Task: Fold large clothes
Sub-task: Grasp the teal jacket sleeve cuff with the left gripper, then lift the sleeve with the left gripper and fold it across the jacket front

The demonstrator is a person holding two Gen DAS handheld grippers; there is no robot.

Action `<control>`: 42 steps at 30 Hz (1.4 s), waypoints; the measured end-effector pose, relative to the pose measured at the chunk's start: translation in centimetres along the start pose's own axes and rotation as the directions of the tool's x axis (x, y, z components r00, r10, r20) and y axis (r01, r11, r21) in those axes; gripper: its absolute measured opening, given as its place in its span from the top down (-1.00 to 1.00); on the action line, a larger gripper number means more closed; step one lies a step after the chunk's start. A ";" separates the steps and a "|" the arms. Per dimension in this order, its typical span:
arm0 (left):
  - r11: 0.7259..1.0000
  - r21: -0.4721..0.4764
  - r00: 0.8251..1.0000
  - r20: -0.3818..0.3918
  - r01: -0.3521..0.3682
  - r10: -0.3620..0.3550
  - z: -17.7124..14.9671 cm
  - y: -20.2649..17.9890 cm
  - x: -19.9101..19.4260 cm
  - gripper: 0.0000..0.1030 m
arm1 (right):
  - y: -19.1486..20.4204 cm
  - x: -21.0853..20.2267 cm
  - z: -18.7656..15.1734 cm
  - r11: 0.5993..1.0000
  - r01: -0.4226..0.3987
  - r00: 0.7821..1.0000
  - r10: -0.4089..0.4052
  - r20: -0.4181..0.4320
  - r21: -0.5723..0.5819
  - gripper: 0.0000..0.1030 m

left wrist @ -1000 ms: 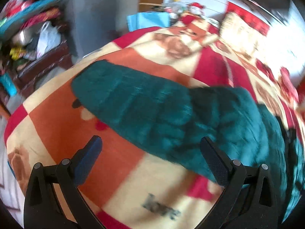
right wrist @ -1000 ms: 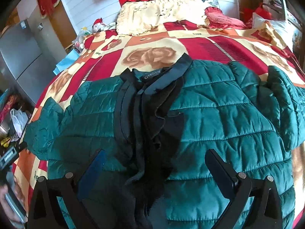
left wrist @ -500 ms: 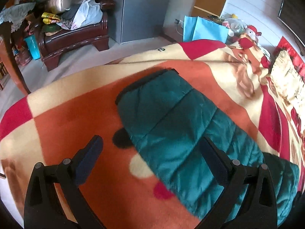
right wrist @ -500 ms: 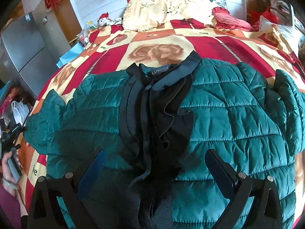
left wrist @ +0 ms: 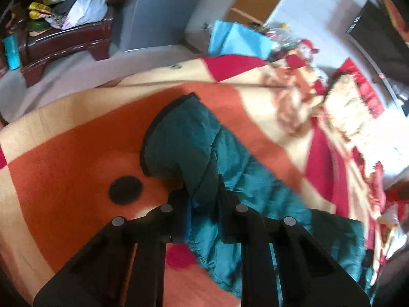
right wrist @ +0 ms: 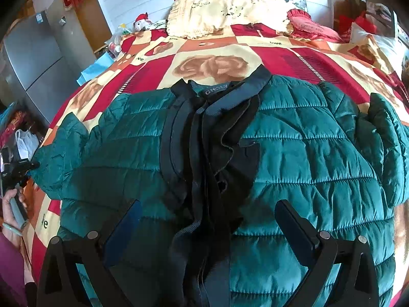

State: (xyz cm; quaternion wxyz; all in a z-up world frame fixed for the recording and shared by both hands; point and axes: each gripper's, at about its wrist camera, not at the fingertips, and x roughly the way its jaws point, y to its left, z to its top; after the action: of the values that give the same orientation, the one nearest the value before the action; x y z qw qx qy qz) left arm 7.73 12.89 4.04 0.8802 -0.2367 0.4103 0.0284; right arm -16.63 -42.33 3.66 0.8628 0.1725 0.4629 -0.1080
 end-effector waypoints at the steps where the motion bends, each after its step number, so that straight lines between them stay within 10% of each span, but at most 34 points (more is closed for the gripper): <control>1: 0.999 0.006 0.999 0.003 0.033 -0.033 -0.2 -0.5 -1.0 0.74 | -0.1 -0.1 0.0 1.000 0.000 1.000 0.000 0.002 0.002 -1.00; 19: 0.844 0.312 0.900 -0.163 0.437 -0.405 -12.5 -18.7 -13.5 0.75 | -3.0 -4.5 -0.6 0.998 0.032 0.997 -0.036 0.069 0.052 -1.00; 33: 0.689 0.475 0.834 -0.383 0.547 -0.397 -25.4 -30.8 -12.0 0.75 | -8.6 -4.7 -2.5 0.982 0.102 0.994 -0.107 0.028 0.157 -1.00; 42: 0.677 0.528 0.846 -0.446 0.513 -0.293 -30.4 -32.8 -8.4 0.75 | -10.7 -5.2 -2.9 0.974 0.083 0.995 -0.091 0.029 0.212 -1.00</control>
State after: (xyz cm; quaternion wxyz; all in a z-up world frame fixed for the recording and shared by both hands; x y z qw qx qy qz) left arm -11.32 -28.36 6.36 0.8109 -0.0159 0.4709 -0.3471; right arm -25.39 -50.90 4.36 0.8428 0.2404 0.4394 -0.1973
